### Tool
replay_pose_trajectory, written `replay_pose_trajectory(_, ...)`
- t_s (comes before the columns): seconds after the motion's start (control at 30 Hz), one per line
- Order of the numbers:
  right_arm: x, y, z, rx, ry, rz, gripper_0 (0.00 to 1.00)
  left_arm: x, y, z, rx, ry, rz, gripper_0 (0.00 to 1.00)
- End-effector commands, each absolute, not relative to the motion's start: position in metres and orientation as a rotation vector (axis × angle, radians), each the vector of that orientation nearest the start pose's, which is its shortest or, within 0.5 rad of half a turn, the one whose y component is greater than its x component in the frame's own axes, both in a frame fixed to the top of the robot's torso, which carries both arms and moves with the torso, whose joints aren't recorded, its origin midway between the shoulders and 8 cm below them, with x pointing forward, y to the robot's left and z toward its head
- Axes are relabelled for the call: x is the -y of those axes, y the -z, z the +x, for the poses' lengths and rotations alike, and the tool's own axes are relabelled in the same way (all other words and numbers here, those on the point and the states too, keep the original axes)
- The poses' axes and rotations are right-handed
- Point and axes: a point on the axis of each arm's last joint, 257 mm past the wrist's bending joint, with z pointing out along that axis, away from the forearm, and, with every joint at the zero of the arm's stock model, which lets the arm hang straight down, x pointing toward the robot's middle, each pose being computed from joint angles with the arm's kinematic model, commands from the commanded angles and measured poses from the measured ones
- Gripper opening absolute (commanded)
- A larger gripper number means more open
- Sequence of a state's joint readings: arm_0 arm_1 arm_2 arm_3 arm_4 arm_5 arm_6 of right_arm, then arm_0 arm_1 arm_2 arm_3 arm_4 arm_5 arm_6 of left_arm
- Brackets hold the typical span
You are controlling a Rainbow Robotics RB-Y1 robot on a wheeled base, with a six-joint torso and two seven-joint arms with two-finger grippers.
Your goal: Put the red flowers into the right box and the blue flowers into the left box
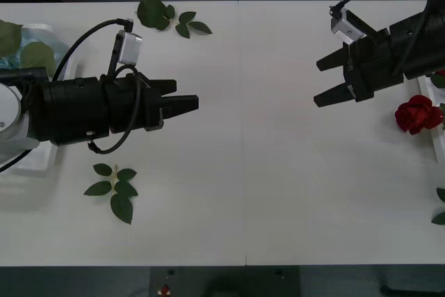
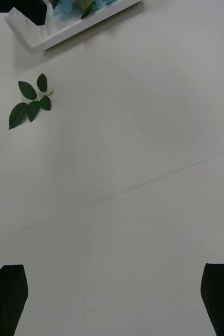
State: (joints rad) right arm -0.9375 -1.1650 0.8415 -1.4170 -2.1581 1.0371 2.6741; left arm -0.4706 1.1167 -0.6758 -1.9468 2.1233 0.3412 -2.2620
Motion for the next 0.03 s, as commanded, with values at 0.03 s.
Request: replay_pose_trajectory(0.03, 0.1555, 0.1091, 0.4824, -1.786, -0.604, -1.486, 0.96, -0.0681, 0.0970, 0.4422, -1.740, 0.946, 0.728, 0.87)
